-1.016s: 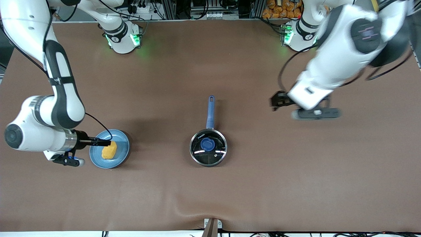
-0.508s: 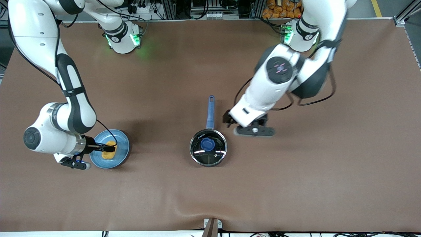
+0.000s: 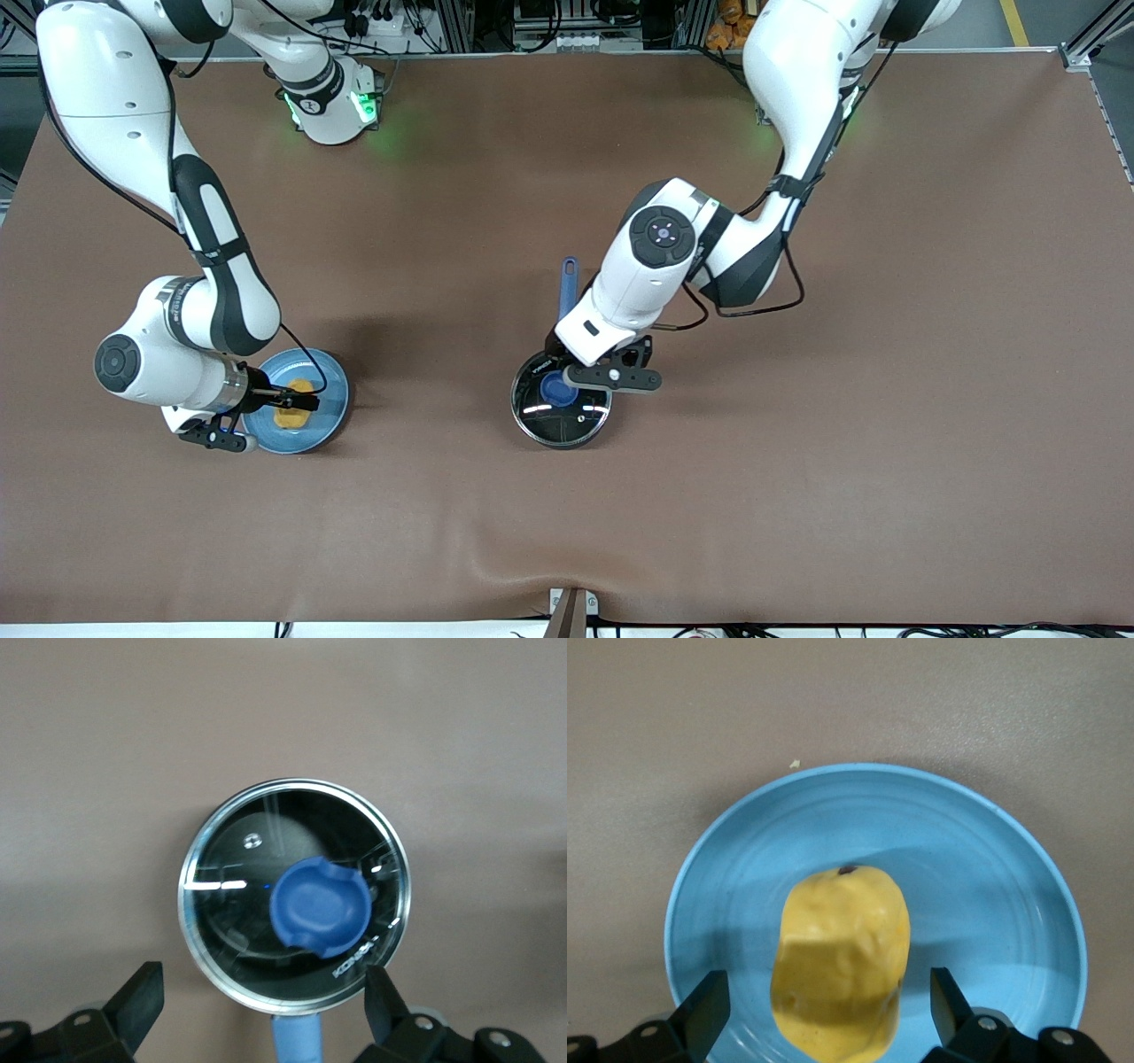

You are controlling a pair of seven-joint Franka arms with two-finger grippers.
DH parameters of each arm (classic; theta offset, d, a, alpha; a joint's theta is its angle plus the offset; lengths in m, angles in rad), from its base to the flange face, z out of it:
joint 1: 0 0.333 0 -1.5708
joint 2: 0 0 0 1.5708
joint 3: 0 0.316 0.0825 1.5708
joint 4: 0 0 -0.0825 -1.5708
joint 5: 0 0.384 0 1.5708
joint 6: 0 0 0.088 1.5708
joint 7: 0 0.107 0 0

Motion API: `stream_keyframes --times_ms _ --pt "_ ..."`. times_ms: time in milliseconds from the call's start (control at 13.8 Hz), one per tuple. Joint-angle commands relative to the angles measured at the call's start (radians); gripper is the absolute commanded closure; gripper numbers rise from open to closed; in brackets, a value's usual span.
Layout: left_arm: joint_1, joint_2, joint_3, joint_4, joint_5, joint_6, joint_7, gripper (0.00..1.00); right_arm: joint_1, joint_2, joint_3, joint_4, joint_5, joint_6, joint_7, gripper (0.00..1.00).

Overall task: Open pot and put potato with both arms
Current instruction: 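Grasp the potato with the right gripper while the left gripper grasps the knob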

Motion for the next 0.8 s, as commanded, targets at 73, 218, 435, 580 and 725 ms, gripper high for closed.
stream_keyframes --times_ms 73,218,435,580,725 --pt "-0.113 0.091 0.112 0.047 -0.003 0.115 -0.056 0.00 -0.004 0.008 0.004 -0.012 0.020 0.031 -0.007 0.00" --pt "-0.137 0.103 0.142 0.047 -0.003 0.133 -0.061 0.00 -0.002 0.008 0.004 -0.012 0.020 0.031 -0.007 0.02" --pt "-0.138 0.109 0.143 0.049 -0.003 0.135 -0.063 0.00 0.001 0.008 0.004 -0.010 0.020 0.029 -0.043 0.44" --pt "-0.138 0.141 0.145 0.078 -0.003 0.147 -0.063 0.00 0.001 0.008 0.004 -0.010 0.019 0.028 -0.069 0.65" --pt "-0.147 0.166 0.159 0.096 -0.003 0.150 -0.075 0.00 -0.004 0.006 0.004 -0.007 0.019 0.023 -0.120 0.81"
